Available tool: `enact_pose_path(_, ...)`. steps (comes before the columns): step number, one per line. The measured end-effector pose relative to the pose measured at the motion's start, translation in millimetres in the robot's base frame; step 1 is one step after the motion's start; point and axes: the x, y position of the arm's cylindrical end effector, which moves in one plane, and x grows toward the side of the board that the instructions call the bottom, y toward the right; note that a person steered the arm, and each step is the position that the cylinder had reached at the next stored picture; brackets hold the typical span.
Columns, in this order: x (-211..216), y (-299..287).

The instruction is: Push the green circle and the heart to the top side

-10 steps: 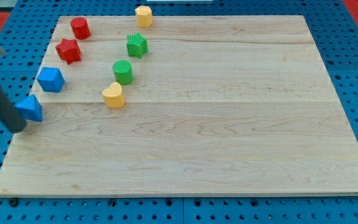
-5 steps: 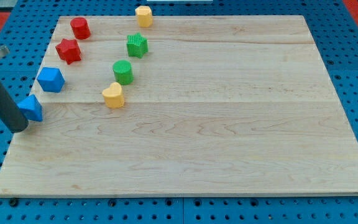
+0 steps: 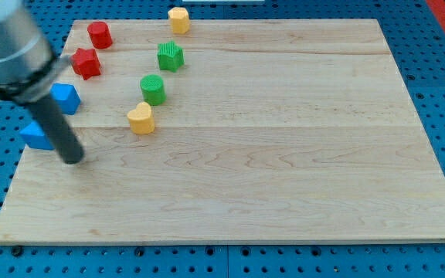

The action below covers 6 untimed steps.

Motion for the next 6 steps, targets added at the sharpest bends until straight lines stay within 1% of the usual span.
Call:
enact_pose_path(2,-84.4,70.4)
enact_pose_path(3,-97.1,83.0)
enact_pose_path(4,-141.5,71.2)
enact_pose_path(5,-171.9,58.4)
enact_pose_path(6,-171.9,91.2)
